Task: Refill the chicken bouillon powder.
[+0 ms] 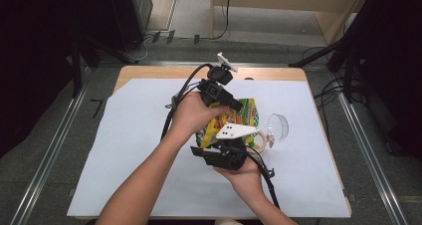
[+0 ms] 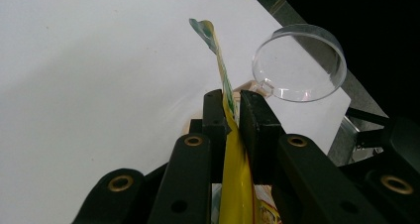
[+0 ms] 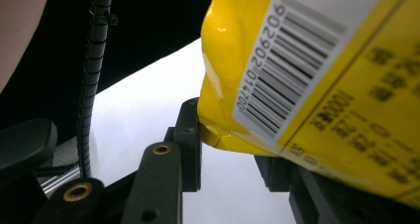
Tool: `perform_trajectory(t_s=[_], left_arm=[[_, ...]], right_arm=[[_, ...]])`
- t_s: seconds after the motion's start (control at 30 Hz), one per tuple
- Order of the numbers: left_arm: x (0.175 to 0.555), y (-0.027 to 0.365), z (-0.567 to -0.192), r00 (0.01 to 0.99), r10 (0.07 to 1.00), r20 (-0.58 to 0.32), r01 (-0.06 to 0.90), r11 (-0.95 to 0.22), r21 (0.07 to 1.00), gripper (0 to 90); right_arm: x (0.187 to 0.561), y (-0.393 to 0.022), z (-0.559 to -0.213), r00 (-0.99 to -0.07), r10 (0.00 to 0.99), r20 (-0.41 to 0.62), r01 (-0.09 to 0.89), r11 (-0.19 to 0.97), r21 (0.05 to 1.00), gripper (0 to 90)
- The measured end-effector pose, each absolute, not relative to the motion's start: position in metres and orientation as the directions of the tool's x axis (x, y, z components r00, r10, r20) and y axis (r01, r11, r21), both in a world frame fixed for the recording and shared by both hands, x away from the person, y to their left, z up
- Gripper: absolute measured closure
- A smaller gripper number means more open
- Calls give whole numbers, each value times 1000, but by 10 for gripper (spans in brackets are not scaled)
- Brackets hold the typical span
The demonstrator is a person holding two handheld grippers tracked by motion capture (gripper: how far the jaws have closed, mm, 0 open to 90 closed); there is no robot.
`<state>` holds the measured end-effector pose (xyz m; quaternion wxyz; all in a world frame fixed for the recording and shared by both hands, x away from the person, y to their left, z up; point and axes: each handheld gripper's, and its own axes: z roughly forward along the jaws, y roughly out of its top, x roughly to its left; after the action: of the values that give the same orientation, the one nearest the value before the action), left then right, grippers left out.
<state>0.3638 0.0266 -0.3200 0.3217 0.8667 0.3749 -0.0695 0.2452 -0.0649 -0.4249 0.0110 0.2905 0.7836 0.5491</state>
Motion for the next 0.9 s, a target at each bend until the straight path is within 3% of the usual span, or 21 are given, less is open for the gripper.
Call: perform_trajectory(t_s=[0.9], left_arm=[[364, 20, -317, 716, 610, -339, 687, -533, 493, 819]], right_arm=[[250, -68, -424, -827, 447, 339, 468, 216, 857, 689]])
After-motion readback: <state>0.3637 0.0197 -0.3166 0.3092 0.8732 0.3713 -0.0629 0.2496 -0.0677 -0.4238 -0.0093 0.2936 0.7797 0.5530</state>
